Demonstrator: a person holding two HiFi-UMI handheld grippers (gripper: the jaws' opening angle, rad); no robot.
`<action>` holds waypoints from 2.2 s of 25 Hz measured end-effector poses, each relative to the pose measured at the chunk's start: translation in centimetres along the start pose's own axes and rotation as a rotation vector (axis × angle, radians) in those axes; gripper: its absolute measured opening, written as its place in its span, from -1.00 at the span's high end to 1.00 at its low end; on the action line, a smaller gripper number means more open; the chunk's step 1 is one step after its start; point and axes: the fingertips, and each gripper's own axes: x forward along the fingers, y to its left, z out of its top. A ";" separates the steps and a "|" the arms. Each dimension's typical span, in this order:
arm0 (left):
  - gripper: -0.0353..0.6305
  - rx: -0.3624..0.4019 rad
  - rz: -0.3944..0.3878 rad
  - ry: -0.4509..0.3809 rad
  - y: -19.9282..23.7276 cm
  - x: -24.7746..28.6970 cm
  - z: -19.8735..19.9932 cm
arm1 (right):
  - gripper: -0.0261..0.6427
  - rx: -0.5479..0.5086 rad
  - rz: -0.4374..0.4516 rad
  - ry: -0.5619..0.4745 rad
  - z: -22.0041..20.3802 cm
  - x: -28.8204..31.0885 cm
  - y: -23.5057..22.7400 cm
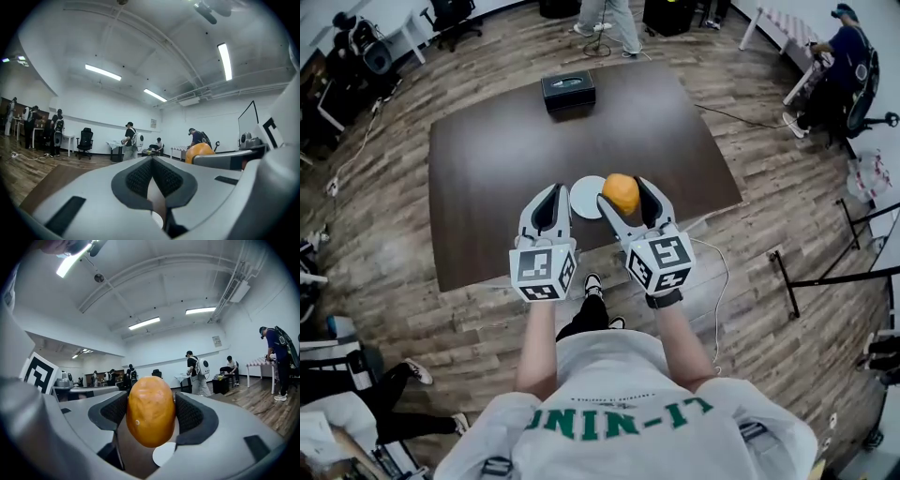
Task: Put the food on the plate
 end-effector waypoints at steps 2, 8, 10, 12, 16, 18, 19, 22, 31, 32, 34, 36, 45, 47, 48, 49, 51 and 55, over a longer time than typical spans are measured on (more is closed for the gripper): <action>0.86 0.010 0.015 -0.012 1.8 1.8 0.1 | -0.06 -0.008 0.019 0.006 0.3 2.9 -0.3; 0.86 0.011 0.036 -0.018 6.3 8.0 0.5 | -0.06 -0.030 0.048 0.021 1.3 10.4 -1.7; 0.86 0.007 0.036 -0.015 7.7 9.8 0.6 | -0.06 -0.027 0.044 0.036 1.0 12.7 -2.4; 0.86 0.002 0.034 -0.007 8.8 11.0 0.2 | -0.06 -0.020 0.037 0.055 0.4 14.4 -3.0; 0.86 -0.023 0.035 0.033 10.2 13.3 -1.8 | -0.06 -0.012 0.035 0.097 -1.1 17.2 -4.1; 0.86 -0.026 0.038 0.053 10.4 14.3 -2.7 | -0.06 -0.008 0.046 0.128 -2.0 18.1 -4.7; 0.86 -0.028 0.042 0.060 10.5 14.7 -3.1 | -0.06 -0.007 0.053 0.144 -2.6 18.6 -5.1; 0.86 -0.037 0.059 0.082 10.9 16.2 -4.1 | -0.06 0.001 0.075 0.197 -4.2 20.1 -6.1; 0.86 -0.096 0.111 0.134 12.1 17.9 -7.0 | -0.06 0.014 0.153 0.350 -10.1 22.7 -6.8; 0.86 -0.097 0.115 0.140 12.3 18.0 -7.4 | -0.06 0.017 0.157 0.366 -10.9 22.8 -6.9; 0.86 -0.094 0.125 0.153 12.6 18.0 -8.5 | -0.06 0.021 0.166 0.399 -12.4 23.2 -6.9; 0.86 -0.100 0.133 0.169 12.8 18.0 -9.6 | -0.06 0.027 0.175 0.429 -13.9 23.5 -7.0; 0.86 -0.158 0.169 0.198 14.2 18.1 -12.0 | -0.06 0.074 0.205 0.567 -20.5 23.7 -6.5; 0.86 -0.162 0.177 0.211 14.4 18.0 -12.8 | -0.06 0.074 0.207 0.598 -22.1 23.7 -6.5; 0.86 -0.161 0.181 0.221 14.4 18.0 -13.3 | -0.06 0.072 0.207 0.613 -22.8 23.6 -6.5; 0.86 -0.160 0.183 0.230 14.4 18.0 -13.7 | -0.06 0.071 0.206 0.627 -23.5 23.6 -6.5; 0.86 -0.160 0.185 0.247 14.4 18.0 -14.5 | -0.06 0.067 0.205 0.654 -24.7 23.6 -6.6; 0.86 -0.173 0.192 0.263 14.5 18.2 -15.9 | -0.06 0.061 0.204 0.707 -27.4 23.5 -7.0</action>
